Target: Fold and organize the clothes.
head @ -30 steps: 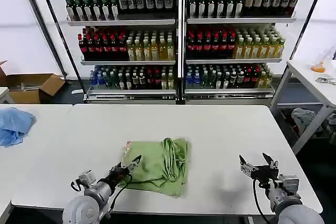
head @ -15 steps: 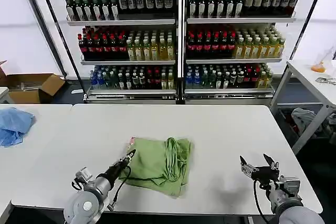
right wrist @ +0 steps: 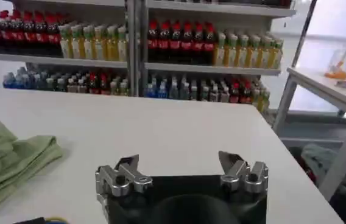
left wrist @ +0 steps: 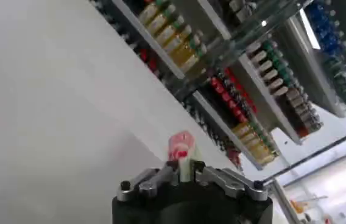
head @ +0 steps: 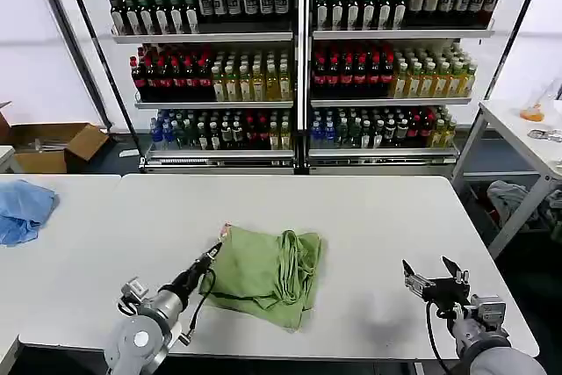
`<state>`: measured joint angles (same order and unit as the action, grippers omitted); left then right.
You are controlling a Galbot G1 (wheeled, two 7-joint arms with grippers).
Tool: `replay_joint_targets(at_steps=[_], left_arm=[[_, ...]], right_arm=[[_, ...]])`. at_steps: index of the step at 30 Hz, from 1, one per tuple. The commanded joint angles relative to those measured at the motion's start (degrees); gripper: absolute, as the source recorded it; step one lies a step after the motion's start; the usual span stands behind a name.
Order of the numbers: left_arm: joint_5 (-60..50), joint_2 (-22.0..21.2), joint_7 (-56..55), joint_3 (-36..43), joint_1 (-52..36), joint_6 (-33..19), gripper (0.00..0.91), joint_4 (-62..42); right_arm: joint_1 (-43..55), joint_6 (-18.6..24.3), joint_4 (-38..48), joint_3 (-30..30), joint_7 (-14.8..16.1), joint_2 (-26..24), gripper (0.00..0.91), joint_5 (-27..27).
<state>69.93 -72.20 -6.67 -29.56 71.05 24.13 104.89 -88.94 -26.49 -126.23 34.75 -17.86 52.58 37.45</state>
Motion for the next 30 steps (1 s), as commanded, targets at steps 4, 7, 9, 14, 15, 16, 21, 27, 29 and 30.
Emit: replay_joint_targets(at_steps=[4, 7, 9, 14, 15, 16, 21, 27, 29, 30], left_arm=[[2.00, 9.97, -1.37, -19.98, 2.95, 1.67, 0.071, 5.95], [2.16, 10.61, -0.91, -19.18, 5.67, 2.94, 0.071, 6.80], [0.17, 9.48, -0.62, -16.49, 5.92, 3.22, 0.655, 7.08], [-4.23, 5.04, 0.11, -8.68, 5.58, 4.08, 0.907, 7.39], [-5.14, 4.53, 0.48, -6.39, 5.45, 4.28, 0.907, 7.18], [-6.33, 4.22, 0.78, -4.98, 5.29, 4.28, 0.907, 6.88], [-13.64, 3.33, 2.17, 1.29, 3.93, 3.65, 0.907, 3.78], [-14.67, 3.11, 2.37, 3.59, 2.13, 3.31, 0.907, 1.23], [-14.57, 3.18, 2.74, 4.32, 1.94, 3.25, 0.907, 1.03], [-14.58, 3.15, 2.90, 4.67, 1.82, 3.21, 0.907, 0.88]], right_arm=[[0.67, 0.20, 0.12, -0.83, 0.16, 0.47, 0.907, 0.08], [1.04, 0.31, 0.56, -1.72, 0.20, 0.88, 0.907, -0.29], [1.40, 0.30, 0.73, -2.31, 0.18, 1.17, 0.907, -0.70], [1.33, 0.16, 0.31, -2.68, 0.14, 1.15, 0.907, -0.98], [1.17, 0.16, 0.23, -2.52, 0.16, 1.08, 0.907, -0.95], [0.91, 0.16, 0.18, -2.09, 0.18, 0.94, 0.907, -0.88], [0.07, 0.24, -0.02, -1.03, 0.25, 0.95, 0.907, -0.77], [0.14, 0.24, 0.06, -1.25, 0.22, 1.40, 0.907, -0.91], [0.24, 0.25, 0.15, -1.33, 0.21, 1.45, 0.907, -0.94], [0.25, 0.24, 0.17, -1.33, 0.21, 1.45, 0.907, -0.94]])
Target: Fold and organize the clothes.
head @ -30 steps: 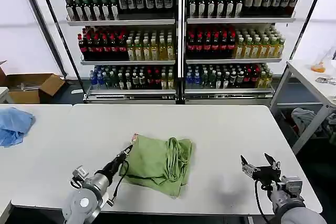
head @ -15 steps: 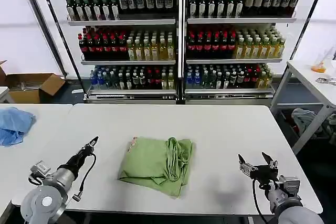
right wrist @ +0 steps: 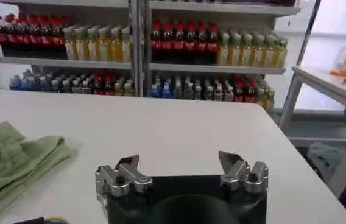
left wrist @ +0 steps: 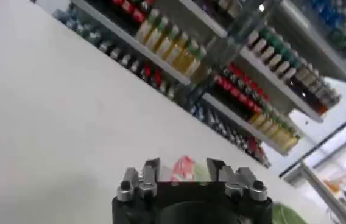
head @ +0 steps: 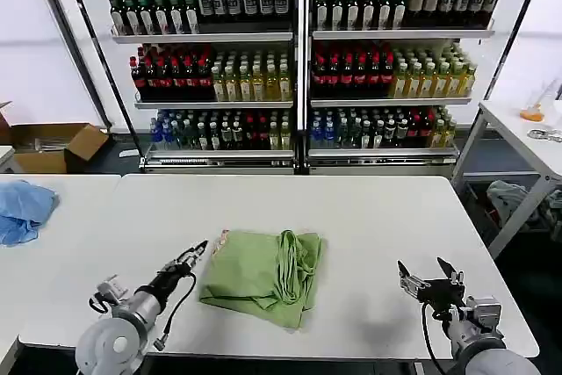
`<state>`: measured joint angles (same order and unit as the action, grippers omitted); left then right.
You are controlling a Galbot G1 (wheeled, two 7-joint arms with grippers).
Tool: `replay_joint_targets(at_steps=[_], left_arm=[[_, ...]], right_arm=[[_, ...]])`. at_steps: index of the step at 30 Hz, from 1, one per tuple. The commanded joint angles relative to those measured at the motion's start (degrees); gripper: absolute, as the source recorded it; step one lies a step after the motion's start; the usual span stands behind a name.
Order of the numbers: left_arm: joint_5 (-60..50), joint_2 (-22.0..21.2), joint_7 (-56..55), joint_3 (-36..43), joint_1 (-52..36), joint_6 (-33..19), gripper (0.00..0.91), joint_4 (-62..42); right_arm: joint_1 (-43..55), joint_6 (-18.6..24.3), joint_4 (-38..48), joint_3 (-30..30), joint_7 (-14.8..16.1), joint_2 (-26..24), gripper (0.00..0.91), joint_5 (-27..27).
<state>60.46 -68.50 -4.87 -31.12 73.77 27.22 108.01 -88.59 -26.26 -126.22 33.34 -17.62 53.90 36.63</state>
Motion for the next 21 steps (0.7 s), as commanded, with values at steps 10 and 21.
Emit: replay_joint_targets(at_steps=[10, 21], left_arm=[[-6.10, -1.58, 1.81, 9.12, -3.50, -0.57, 0.907, -5.18], [-6.07, -1.53, 2.63, 9.61, -6.20, -1.96, 0.302, -8.05]], right_arm=[[-0.28, -0.09, 0.25, 0.53, -0.08, -0.04, 0.907, -0.09], [-0.30, -0.21, 0.48, 0.89, -0.18, -0.06, 0.907, -0.03]])
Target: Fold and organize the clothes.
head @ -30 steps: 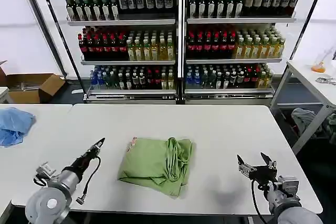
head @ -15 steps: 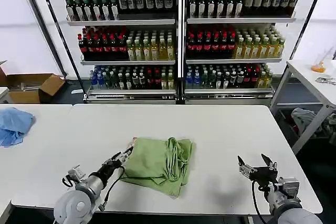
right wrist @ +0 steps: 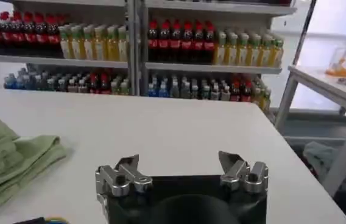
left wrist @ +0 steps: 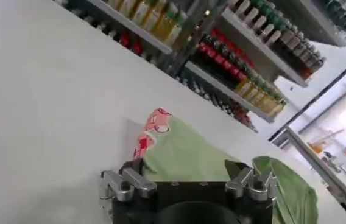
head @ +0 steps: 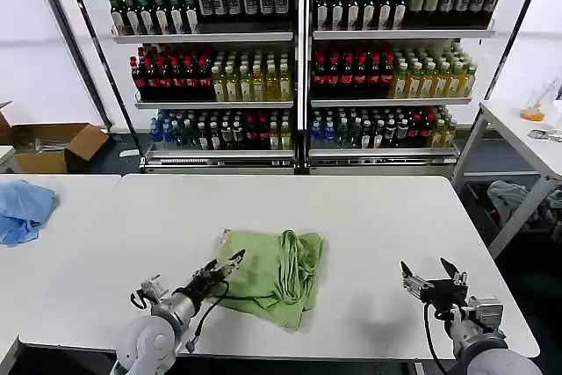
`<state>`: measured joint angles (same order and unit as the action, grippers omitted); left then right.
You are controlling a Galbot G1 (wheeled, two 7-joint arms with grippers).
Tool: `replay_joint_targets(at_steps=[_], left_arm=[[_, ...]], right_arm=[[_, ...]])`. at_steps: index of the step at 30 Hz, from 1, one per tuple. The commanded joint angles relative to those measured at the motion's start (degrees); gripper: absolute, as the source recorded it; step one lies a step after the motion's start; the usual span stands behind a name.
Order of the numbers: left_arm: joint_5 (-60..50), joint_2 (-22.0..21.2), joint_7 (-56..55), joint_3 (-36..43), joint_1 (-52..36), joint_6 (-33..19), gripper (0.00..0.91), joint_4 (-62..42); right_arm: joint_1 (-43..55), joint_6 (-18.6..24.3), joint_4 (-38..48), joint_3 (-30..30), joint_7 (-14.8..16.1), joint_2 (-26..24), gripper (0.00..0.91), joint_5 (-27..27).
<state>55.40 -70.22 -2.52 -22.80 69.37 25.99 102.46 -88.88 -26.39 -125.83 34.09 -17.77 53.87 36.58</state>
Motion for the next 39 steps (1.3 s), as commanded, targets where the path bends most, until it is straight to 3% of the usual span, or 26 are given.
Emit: replay_joint_targets(at_steps=[1, 4, 5, 6, 7, 8, 27, 28, 30, 31, 32, 34, 39], left_arm=[[-0.96, 0.35, 0.32, 1.13, -1.83, -0.78, 0.302, -2.67], [-1.01, 0.96, 0.25, 0.26, -1.46, -0.84, 0.322, -2.00], [-1.04, 1.21, 0.17, -0.16, -1.01, -0.87, 0.413, -0.89], [-1.07, 1.34, 0.06, -0.40, -0.78, -0.96, 0.584, -0.32], [-1.48, 1.50, -0.02, -0.81, -0.60, -1.04, 0.856, 0.57], [-1.98, 1.68, -0.21, -1.31, -0.12, -1.27, 0.907, 1.35], [-2.89, 1.12, 1.33, 2.51, -0.36, -0.36, 0.907, -1.19], [-2.94, 1.09, 1.50, 2.87, -0.20, -0.37, 0.856, -1.11], [-2.88, 0.79, 1.72, 3.16, -0.28, -0.40, 0.494, -1.30], [-2.76, 0.54, 1.80, 3.10, -0.51, -0.49, 0.383, -1.56], [-2.53, 0.46, 1.80, 3.01, -0.60, -0.61, 0.171, -1.91], [-0.92, 0.07, 1.78, 2.50, -1.17, -0.80, 0.091, -2.95], [2.92, -0.23, 1.82, 1.32, -1.61, -0.96, 0.071, -4.52]], right_arm=[[0.01, -0.08, 0.10, 0.18, -0.02, -0.07, 0.907, 0.04], [0.09, -0.09, 0.25, 0.24, -0.04, -0.11, 0.907, 0.08], [0.08, -0.09, 0.26, 0.25, -0.04, -0.12, 0.907, 0.08], [0.08, -0.08, 0.33, 0.23, -0.04, -0.10, 0.907, 0.08], [0.06, -0.11, 0.36, 0.21, -0.06, -0.07, 0.907, 0.07], [0.05, -0.11, 0.37, 0.21, -0.05, -0.07, 0.907, 0.05], [-0.86, -0.14, -0.36, 0.13, -0.03, -0.38, 0.907, -0.05], [-0.88, -0.14, -0.40, 0.12, 0.00, -0.43, 0.907, -0.06], [-0.90, -0.15, -0.45, 0.09, -0.04, -0.47, 0.907, -0.06], [-0.91, -0.14, -0.49, 0.08, -0.04, -0.47, 0.907, -0.05], [-0.94, -0.14, -0.55, 0.05, -0.06, -0.50, 0.907, -0.05], [-1.00, -0.15, -0.64, 0.06, -0.05, -0.52, 0.907, -0.06], [-1.35, -0.13, -0.84, 0.15, -0.07, -0.28, 0.907, -0.21]])
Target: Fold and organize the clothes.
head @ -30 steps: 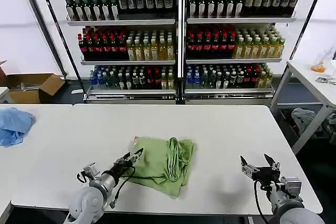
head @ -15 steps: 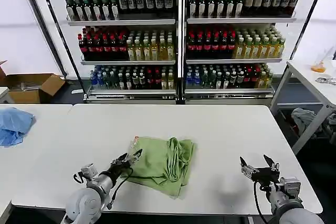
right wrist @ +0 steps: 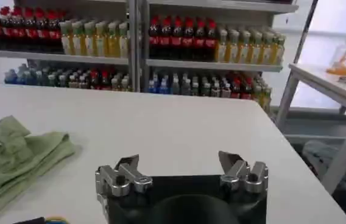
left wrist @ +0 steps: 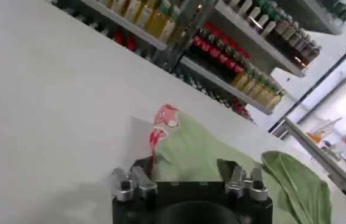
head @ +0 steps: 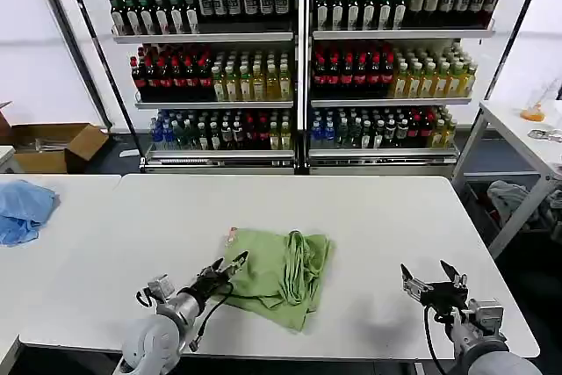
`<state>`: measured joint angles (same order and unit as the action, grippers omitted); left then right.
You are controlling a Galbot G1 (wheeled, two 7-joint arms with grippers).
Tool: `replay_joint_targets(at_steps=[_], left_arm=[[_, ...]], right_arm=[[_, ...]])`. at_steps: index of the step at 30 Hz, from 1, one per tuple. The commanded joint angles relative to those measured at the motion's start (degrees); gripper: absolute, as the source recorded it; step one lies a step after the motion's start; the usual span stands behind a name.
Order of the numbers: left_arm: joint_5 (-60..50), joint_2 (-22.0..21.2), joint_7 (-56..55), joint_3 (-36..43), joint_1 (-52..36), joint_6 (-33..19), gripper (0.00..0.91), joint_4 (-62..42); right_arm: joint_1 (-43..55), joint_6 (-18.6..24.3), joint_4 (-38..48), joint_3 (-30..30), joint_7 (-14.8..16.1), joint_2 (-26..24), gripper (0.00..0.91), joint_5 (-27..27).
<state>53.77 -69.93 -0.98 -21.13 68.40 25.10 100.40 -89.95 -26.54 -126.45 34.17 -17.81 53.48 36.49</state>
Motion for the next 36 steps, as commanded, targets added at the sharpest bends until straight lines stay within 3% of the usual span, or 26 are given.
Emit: replay_joint_targets(at_steps=[1, 27, 33, 36], left_arm=[[4.93, -0.60, 0.28, -0.49, -0.71, -0.08, 0.071, -2.78], [19.52, -3.20, 0.92, -4.03, -1.88, 0.04, 0.050, -4.61], [22.84, -1.64, -0.50, -10.61, -0.59, 0.10, 0.050, -0.79], [25.01, 1.19, -2.08, -17.53, 0.80, 0.04, 0.040, 2.39]], right_arm=[[-0.34, 0.02, -0.29, 0.09, -0.03, 0.13, 0.907, -0.14], [-0.17, 0.04, -0.12, 0.41, -0.12, -0.26, 0.907, 0.07], [0.07, 0.09, 0.00, 0.36, -0.10, 0.12, 0.907, 0.08], [0.48, 0.14, 0.17, 0.01, -0.07, 0.40, 0.907, 0.06]])
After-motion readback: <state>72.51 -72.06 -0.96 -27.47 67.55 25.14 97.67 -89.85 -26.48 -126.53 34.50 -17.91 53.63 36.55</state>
